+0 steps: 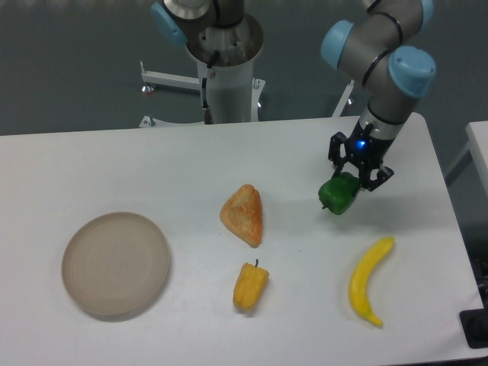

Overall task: Pick up the green pepper from the table
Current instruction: 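Close the gripper on the green pepper and lift it up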

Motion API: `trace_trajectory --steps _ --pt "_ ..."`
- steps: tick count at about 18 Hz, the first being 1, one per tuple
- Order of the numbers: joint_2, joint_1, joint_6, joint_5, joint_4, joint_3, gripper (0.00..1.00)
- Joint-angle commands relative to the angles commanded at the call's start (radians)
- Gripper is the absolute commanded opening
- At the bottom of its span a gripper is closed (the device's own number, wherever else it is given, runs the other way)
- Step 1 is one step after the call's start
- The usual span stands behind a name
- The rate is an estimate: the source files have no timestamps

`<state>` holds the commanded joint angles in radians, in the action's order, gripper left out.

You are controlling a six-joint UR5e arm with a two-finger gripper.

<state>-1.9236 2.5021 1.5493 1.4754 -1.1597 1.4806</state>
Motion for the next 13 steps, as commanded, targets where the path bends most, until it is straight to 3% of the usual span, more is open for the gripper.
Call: trace_trajectory --steps 6,13 --pt "-0.038 -0.057 -0.017 0.040 0.006 -0.094 0.33" --pt "-0.061 -0.086 -0.017 0.048 0.014 -0.112 0.33"
